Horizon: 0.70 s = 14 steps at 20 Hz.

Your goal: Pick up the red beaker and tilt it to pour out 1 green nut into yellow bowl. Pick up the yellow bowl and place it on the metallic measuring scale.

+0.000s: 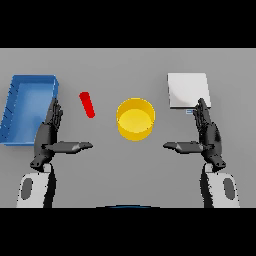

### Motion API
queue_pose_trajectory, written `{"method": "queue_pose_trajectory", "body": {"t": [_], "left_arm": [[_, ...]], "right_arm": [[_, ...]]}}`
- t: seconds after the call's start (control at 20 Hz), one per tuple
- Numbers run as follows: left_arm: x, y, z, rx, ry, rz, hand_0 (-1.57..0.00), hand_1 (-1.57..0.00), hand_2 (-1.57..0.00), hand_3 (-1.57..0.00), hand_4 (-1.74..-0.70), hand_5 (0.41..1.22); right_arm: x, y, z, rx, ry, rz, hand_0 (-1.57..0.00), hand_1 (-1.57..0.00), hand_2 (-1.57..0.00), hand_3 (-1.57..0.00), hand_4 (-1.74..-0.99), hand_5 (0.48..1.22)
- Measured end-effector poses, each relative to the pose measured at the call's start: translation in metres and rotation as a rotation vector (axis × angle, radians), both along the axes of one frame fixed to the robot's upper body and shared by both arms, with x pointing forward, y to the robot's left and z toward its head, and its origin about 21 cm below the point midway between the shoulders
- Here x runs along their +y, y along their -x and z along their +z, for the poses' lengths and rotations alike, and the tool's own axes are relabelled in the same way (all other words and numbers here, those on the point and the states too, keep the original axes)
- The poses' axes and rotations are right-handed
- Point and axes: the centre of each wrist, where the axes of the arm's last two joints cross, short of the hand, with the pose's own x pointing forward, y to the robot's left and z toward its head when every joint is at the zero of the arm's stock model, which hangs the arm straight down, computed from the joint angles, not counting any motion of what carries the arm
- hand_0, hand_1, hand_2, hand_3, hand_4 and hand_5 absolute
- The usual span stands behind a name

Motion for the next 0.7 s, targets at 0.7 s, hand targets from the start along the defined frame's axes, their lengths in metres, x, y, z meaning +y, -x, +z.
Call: {"method": "queue_pose_trajectory", "body": {"t": [0.7], "left_arm": [[-0.015, 0.029, 0.018, -0.033, -0.157, -0.095, 0.00, 0.00, 0.00, 0.00, -1.18, 0.657]], "right_arm": [[-0.002, 0.012, 0.010, -0.081, 0.234, 0.062, 0.00, 0.00, 0.00, 0.00, -1.225, 0.590]]}}
